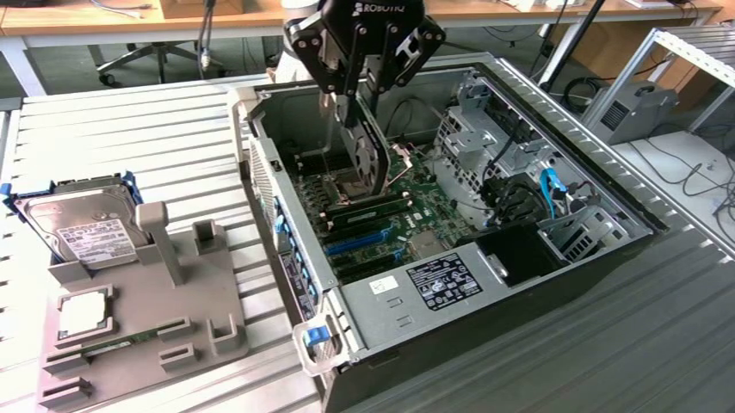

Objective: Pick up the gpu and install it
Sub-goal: 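Pick up the gpu and move the gpu toward the slot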

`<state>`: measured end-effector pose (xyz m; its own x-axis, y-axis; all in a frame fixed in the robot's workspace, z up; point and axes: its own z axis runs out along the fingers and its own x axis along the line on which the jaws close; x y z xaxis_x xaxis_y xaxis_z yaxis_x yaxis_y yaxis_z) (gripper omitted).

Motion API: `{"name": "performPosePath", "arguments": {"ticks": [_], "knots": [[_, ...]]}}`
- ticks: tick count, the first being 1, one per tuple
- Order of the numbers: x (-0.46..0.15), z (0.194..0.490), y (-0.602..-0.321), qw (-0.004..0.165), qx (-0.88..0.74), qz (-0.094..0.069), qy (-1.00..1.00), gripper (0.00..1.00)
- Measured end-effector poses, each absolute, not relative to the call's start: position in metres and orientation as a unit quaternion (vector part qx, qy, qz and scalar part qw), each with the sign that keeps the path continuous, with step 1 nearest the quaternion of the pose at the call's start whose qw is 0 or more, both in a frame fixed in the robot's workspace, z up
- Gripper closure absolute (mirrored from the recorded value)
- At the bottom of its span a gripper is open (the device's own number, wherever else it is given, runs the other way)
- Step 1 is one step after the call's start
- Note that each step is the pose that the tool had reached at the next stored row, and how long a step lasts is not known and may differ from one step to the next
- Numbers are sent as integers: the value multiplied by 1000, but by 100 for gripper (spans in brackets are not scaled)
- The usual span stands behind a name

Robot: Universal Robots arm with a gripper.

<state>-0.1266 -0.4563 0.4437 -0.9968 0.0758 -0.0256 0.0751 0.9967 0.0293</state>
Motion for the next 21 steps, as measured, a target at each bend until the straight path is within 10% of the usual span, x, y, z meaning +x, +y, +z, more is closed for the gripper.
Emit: {"name": "performPosePath", "arguments": {"ticks": [21], "knots": [[-105, 436, -447, 13, 38, 12, 999, 74]]}}
